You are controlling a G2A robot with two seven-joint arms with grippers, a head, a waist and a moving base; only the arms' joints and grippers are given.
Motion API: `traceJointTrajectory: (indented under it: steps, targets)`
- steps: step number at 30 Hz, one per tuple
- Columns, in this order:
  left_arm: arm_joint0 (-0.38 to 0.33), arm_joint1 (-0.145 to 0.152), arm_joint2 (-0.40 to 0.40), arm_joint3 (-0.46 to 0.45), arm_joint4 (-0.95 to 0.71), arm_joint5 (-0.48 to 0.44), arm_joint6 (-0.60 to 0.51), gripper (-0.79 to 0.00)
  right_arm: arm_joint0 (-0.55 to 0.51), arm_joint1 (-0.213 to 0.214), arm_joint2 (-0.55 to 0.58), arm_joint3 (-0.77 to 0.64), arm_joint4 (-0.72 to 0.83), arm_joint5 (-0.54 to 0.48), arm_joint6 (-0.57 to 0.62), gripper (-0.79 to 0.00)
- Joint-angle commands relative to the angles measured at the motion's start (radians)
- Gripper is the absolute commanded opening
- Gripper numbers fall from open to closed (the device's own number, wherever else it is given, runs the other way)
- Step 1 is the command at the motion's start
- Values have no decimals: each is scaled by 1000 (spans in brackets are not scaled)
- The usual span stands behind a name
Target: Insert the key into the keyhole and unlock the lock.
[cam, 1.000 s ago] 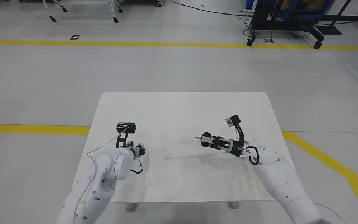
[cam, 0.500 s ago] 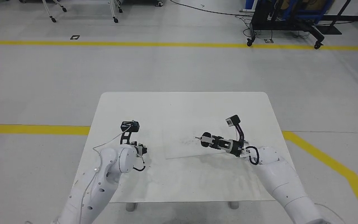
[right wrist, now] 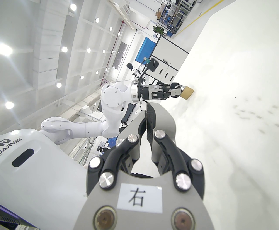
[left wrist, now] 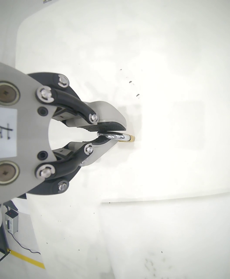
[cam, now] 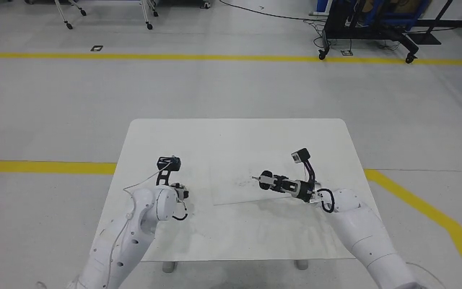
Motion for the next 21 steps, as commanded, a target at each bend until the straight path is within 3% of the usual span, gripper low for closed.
traceJointTrajectory:
  steps: [1,8,21]
  targets:
    - [2,-1,-2,-1,1,-15,13,-785,0,0,0,0,0,0,0,-785]
    - [30,2,-28,-28,14,-66,85,-785,0,0,0,0,0,0,0,-785]
    - [48,-1,-46,-30,8,-96,75,-785,0,0,0,0,0,0,0,-785]
